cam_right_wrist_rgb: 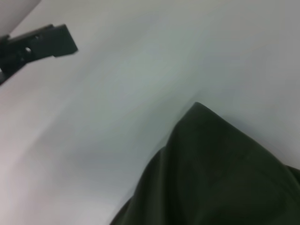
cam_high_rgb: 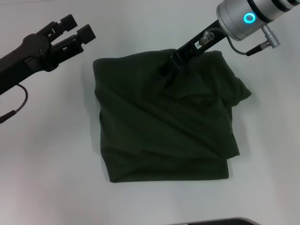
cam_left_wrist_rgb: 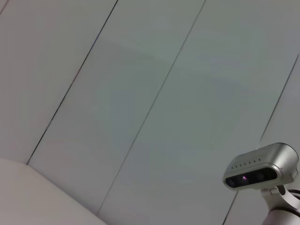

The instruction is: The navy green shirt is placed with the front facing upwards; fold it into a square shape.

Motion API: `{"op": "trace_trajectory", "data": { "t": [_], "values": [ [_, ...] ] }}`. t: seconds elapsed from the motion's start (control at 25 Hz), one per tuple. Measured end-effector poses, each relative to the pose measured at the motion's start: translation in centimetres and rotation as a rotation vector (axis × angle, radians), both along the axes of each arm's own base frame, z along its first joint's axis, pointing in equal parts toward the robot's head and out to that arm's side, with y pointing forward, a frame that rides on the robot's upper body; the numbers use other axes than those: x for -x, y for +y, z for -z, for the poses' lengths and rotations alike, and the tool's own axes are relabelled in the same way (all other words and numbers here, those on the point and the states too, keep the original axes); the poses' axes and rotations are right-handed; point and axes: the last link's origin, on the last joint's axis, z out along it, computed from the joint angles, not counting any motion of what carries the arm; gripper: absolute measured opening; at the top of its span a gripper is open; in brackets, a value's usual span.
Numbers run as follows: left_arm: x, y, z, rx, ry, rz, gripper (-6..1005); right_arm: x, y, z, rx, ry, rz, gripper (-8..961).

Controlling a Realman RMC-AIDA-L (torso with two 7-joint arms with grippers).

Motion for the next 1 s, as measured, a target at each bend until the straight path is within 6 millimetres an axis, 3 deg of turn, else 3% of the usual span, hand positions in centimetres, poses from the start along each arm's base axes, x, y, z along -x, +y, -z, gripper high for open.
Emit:
{"op": "trace_trajectory", "data": {
  "t": [0.44, 0.72, 1.0],
  "values": [
    [2.4, 0.0, -1.3, -0.069, 0.066, -0.101, 917, 0.2, 0.7, 0.5, -0.037, -0.014, -0.019, 518],
    [2.7, -0.2, -1.4, -0.077, 0.065, -0.110, 917, 0.4, 0.6, 3.1, 0.027, -0.073, -0.035, 517],
    [2.7, -0.2, -1.4, -0.077, 0.065, -0.107, 917, 0.0, 0.7, 3.0, 0.029, -0.106, -0.021, 516]
  ]
}}
